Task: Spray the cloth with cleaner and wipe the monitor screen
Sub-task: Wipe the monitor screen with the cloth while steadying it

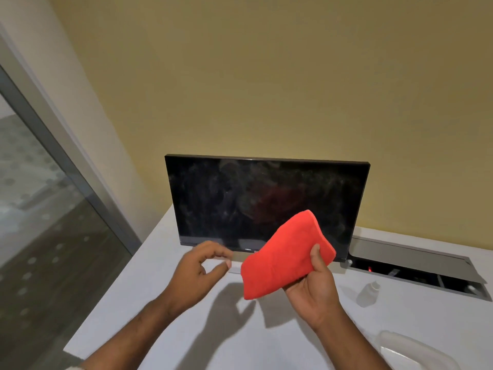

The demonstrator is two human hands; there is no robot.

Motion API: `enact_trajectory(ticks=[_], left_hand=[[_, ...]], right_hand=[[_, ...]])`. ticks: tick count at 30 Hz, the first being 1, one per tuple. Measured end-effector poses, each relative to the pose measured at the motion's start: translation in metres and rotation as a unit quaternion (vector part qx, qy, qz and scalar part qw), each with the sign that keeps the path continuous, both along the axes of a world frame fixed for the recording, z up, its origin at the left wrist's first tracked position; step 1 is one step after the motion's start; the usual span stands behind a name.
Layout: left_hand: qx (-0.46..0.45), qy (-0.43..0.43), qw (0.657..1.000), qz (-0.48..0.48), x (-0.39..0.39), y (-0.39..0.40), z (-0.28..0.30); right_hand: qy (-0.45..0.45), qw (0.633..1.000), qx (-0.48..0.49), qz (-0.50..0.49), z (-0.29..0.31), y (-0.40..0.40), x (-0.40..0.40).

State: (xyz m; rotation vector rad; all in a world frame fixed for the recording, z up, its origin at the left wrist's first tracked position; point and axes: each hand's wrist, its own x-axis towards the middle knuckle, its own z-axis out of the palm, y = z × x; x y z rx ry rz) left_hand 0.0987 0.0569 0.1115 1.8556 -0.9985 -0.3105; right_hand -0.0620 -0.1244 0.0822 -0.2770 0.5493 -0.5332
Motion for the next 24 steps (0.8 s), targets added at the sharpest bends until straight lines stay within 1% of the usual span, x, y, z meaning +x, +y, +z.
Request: enact_trajectory(ticks=[4, 5, 7, 10, 12, 14, 16, 19, 22, 24], left_hand=[[0.0, -0.032, 0.995, 0.093, 0.062, 0.0, 0.013], [-0.001, -0.049, 0.993, 0.107, 0.079, 0.001, 0.019], [0.008, -0.111, 0.986, 0.124, 0.11, 0.003, 0.031], [0.07, -0.226, 0.966, 0.107, 0.156, 0.004, 0.049], [0.118, -0.301, 0.943, 0.08, 0.181, 0.001, 0.056], [0.138, -0.349, 0.925, 0.052, 0.204, -0.003, 0.059], [0.144, -0.372, 0.917, 0.026, 0.221, -0.01, 0.059], [0.141, -0.383, 0.913, -0.015, 0.241, -0.02, 0.057], [0.118, -0.373, 0.919, -0.041, 0.251, -0.024, 0.051], [0.098, -0.365, 0.925, -0.051, 0.255, -0.025, 0.047]], right_hand=[[0.02, 0.996, -0.082, -0.014, 0.019, 0.002, 0.015], [0.028, 0.994, -0.106, -0.021, 0.022, 0.004, 0.02], [0.043, 0.986, -0.149, -0.053, 0.029, 0.009, 0.033], [0.071, 0.971, -0.211, -0.088, 0.039, 0.017, 0.057], [0.098, 0.956, -0.258, -0.099, 0.045, 0.022, 0.073], [0.127, 0.939, -0.302, -0.105, 0.051, 0.028, 0.09], [0.153, 0.921, -0.341, -0.111, 0.056, 0.034, 0.106], [0.186, 0.898, -0.376, -0.132, 0.061, 0.04, 0.129], [0.224, 0.869, -0.413, -0.155, 0.062, 0.044, 0.151], [0.235, 0.844, -0.454, -0.162, 0.061, 0.046, 0.167]])
